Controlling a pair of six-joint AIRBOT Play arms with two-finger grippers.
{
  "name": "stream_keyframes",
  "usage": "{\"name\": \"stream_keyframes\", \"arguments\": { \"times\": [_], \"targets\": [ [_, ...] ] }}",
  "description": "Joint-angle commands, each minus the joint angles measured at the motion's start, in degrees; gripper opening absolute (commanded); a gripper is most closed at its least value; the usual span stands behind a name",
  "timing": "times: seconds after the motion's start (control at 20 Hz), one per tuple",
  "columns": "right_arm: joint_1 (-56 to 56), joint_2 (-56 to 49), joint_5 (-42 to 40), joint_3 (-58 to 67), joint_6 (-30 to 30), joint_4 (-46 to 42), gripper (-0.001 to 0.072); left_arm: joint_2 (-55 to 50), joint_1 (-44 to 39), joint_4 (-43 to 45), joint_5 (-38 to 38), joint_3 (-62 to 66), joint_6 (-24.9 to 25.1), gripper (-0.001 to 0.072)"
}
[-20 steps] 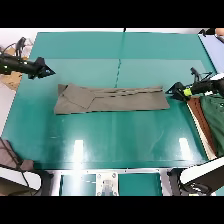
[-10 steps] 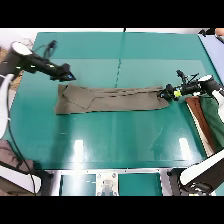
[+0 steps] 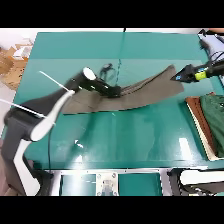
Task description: Fold the shirts.
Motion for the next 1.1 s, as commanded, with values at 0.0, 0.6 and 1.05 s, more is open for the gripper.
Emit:
{"name": "stream_keyframes", "arguments": {
  "times": [0.0, 0.6, 1.05],
  "targets": [
    [0.66, 7.19, 4.11, 0.17, 0.26, 3.91, 0.0014, -4.44, -7.26, -9.01, 14.16, 0.11, -0.24, 0.0027],
    [4.85, 8.17, 6.75, 0.15, 3.17, 14.08, 0.0014, -0.57, 6.43, 1.18, -23.10, 17.79, 4.55, 0.0026],
    [39.95, 3.87, -29.75, -8.76, 3.54, 14.93, 0.0015, 12.70, 27.69, 26.97, -44.65, 22.97, 4.72, 0.0028]
  ]
}}
